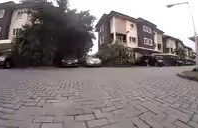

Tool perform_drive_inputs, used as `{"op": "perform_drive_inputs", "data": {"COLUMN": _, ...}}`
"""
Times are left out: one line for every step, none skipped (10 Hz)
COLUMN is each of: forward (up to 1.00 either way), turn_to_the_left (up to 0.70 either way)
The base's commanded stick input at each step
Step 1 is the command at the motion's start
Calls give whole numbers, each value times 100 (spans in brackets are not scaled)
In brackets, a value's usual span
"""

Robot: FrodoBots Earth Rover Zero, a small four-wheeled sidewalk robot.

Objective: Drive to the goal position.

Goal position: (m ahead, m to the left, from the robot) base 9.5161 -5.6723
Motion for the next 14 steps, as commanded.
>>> {"op": "perform_drive_inputs", "data": {"forward": 70, "turn_to_the_left": 0}}
{"op": "perform_drive_inputs", "data": {"forward": 70, "turn_to_the_left": 0}}
{"op": "perform_drive_inputs", "data": {"forward": 70, "turn_to_the_left": 0}}
{"op": "perform_drive_inputs", "data": {"forward": 70, "turn_to_the_left": 0}}
{"op": "perform_drive_inputs", "data": {"forward": 70, "turn_to_the_left": 0}}
{"op": "perform_drive_inputs", "data": {"forward": 70, "turn_to_the_left": 0}}
{"op": "perform_drive_inputs", "data": {"forward": 70, "turn_to_the_left": 0}}
{"op": "perform_drive_inputs", "data": {"forward": 70, "turn_to_the_left": 0}}
{"op": "perform_drive_inputs", "data": {"forward": 70, "turn_to_the_left": 0}}
{"op": "perform_drive_inputs", "data": {"forward": 70, "turn_to_the_left": 0}}
{"op": "perform_drive_inputs", "data": {"forward": 70, "turn_to_the_left": 0}}
{"op": "perform_drive_inputs", "data": {"forward": 70, "turn_to_the_left": 0}}
{"op": "perform_drive_inputs", "data": {"forward": 70, "turn_to_the_left": 0}}
{"op": "perform_drive_inputs", "data": {"forward": 70, "turn_to_the_left": 0}}
